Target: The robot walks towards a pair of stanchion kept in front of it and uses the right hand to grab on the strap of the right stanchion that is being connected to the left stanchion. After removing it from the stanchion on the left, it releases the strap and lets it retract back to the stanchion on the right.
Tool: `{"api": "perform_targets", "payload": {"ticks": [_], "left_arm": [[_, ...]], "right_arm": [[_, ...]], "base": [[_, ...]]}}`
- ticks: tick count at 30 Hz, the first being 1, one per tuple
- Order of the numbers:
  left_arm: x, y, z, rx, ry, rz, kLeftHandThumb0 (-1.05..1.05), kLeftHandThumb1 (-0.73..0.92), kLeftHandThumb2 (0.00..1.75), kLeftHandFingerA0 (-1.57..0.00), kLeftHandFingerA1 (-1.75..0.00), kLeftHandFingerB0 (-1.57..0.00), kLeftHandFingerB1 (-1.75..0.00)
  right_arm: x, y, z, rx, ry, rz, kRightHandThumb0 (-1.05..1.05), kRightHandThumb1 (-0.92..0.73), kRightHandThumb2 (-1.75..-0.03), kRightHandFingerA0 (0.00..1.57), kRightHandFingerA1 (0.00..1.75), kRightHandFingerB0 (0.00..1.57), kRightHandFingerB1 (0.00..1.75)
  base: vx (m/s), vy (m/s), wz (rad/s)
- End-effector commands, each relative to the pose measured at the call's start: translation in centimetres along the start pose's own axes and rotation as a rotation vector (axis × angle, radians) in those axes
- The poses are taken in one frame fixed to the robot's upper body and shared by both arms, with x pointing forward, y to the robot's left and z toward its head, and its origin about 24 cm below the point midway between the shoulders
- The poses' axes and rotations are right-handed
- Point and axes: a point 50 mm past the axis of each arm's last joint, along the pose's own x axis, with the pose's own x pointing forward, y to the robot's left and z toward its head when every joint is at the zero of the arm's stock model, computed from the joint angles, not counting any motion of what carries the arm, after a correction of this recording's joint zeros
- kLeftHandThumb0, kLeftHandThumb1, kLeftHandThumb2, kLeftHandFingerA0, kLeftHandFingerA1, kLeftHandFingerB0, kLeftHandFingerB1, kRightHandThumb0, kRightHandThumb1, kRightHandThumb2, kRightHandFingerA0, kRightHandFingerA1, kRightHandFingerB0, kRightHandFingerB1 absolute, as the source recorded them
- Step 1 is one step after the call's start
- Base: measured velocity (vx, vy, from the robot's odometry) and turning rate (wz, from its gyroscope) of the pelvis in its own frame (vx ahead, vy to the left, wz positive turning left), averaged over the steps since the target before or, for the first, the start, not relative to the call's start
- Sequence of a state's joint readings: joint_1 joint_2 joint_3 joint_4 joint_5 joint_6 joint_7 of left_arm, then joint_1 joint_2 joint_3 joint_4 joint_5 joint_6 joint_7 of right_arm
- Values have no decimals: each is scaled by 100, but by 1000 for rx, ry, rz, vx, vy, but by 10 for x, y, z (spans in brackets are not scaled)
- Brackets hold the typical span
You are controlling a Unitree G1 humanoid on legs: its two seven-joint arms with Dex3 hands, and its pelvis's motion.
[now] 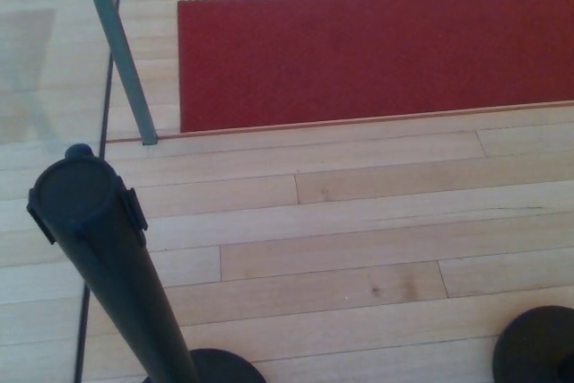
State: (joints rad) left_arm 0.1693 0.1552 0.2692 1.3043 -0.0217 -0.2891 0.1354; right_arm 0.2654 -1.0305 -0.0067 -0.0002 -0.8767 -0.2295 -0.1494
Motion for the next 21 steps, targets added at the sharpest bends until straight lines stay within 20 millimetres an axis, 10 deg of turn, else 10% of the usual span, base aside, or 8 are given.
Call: {"api": "perform_targets", "payload": {"ticks": [1, 9, 12, 14, 15, 18, 21], "left_arm": [[0, 6, -1, 6, 2, 9, -13, 67, 62, -107, -109, -93, -83], [1, 8, 2, -5, -9, 15, -13, 65, 63, -105, -110, -92, -83], [2, 4, 7, -3, -34, 10, -13, 66, 64, -103, -113, -89, -84], [2, 3, 8, 5, -38, 11, -16, 69, 61, -104, -112, -89, -82], [3, 2, 9, 8, -37, 9, -16, 69, 60, -102, -110, -91, -83], [3, 0, 11, 15, -35, 6, -17, 68, 60, -103, -109, -92, -83], [4, 0, 14, 17, -36, 8, -18, 69, 60, -104, -111, -93, -84]], "right_arm": [[-22, -20, -10, 0, 51, -68, -104, -56, -100, 0, 13, 0, 0], [-76, -33, -13, 182, 32, -109, -105, -64, -99, 0, 11, 0, 2], [-105, 4, -15, 458, 60, 82, -102, -70, -101, 0, 0, 11, 9], [-112, 25, -15, 591, 109, 143, -87, -61, -95, 0, 5, 7, 25], [-117, 44, -17, 681, 171, 188, -72, -74, -62, 4, 29, 15, 27], [-131, 96, -20, 874, 358, 333, -73, -74, -62, 13, 35, 20, 27], [-131, 109, -20, 948, 408, 386, -71, -72, -61, 13, 39, 23, 28]], "base": [[0, 0, 0], [0, 0, 0], [0, 0, 0], [0, 0, 0], [0, 0, 0], [0, 0, 0], [0, 0, 0]]}}
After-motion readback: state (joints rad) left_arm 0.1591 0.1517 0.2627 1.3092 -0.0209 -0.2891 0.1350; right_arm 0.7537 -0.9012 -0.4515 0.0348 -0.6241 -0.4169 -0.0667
